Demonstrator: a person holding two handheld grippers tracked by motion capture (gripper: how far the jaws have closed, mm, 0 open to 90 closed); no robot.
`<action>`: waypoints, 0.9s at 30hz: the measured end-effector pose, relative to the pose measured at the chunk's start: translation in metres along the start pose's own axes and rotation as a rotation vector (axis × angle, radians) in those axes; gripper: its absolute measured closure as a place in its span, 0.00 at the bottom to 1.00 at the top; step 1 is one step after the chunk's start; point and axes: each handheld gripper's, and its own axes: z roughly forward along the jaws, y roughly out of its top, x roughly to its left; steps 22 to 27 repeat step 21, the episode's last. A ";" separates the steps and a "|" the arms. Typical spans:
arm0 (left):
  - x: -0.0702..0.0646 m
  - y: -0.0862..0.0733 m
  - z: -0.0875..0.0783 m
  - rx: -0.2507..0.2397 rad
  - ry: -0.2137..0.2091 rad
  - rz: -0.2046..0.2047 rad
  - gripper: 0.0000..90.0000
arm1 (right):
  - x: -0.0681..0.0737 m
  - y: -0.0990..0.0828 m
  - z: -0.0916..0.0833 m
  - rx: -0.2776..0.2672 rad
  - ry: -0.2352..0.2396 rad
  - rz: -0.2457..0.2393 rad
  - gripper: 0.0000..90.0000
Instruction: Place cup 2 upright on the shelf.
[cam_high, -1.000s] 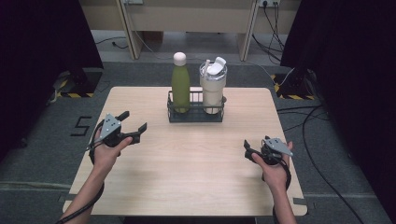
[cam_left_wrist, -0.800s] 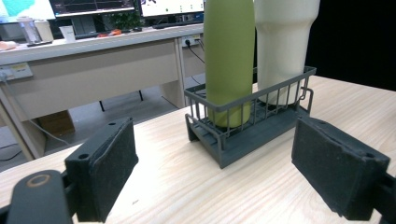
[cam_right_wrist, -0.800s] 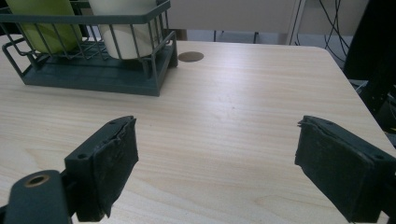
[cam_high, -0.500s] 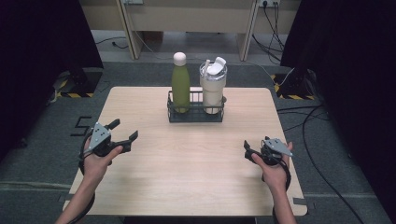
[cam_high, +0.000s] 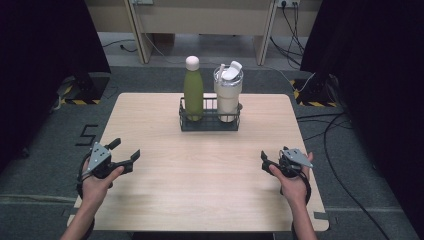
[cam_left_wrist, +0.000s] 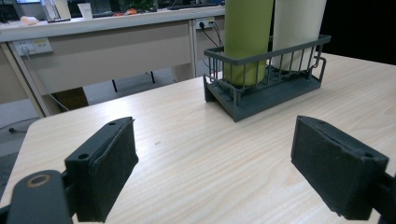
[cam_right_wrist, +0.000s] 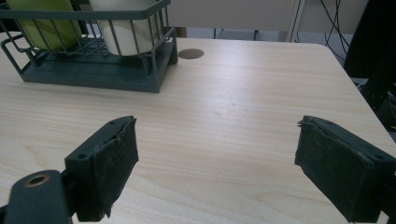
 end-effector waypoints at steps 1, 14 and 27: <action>0.000 -0.003 0.000 0.002 0.001 -0.005 0.15 | 0.000 0.000 0.000 0.000 -0.001 0.000 0.14; -0.003 -0.024 0.001 0.041 0.008 -0.015 0.15 | -0.001 0.000 0.000 0.002 0.003 0.004 0.14; -0.005 -0.029 0.002 0.054 -0.004 -0.016 0.15 | 0.000 -0.001 0.000 0.002 0.008 0.006 0.14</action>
